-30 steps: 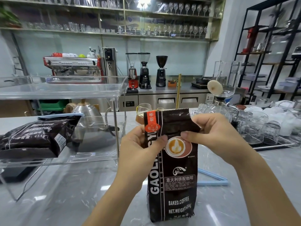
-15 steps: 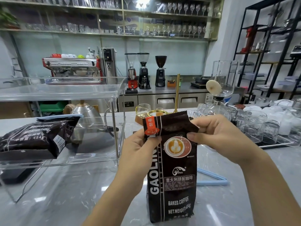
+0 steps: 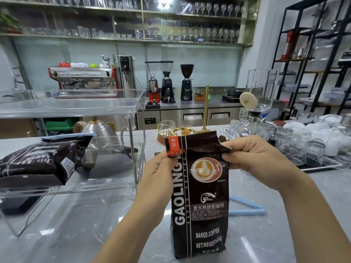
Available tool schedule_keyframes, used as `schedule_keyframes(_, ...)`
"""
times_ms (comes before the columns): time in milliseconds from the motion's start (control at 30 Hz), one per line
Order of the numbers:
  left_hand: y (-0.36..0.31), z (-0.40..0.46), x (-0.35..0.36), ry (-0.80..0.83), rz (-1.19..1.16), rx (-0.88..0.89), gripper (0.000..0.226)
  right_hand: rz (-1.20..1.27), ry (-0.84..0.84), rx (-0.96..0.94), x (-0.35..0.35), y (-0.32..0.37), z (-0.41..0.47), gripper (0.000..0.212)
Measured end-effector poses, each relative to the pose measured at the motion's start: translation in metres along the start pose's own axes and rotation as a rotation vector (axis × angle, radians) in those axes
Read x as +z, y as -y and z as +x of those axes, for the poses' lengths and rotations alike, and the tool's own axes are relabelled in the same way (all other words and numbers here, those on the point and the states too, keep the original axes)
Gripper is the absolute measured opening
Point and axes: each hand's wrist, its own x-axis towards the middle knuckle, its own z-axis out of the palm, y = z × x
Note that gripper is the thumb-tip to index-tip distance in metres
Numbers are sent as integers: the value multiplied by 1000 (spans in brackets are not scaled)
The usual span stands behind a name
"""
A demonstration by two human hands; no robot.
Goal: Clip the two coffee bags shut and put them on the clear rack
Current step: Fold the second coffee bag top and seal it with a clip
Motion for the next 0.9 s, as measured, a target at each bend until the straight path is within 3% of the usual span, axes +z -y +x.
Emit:
schedule_keyframes(133,1,1,-3,2,-95,8,38,-25,1,-23,0,1,-2,32)
schedule_keyframes(367,-1,-2,-3,149,-244,46,55,-81,-33,-34,2,5,-5,30)
schedule_keyframes(533,-8,-5,-1,95,-200,18,40,-132,-74,-11,2,4,-4,26)
schedule_keyframes(733,-14,-6,-3,51,-134,-54,30,-78,38,35,2,14,-7,49)
schedule_keyframes(900,-17,-3,-9,20,-62,-41,21,-98,-9,185,7,21,5,24)
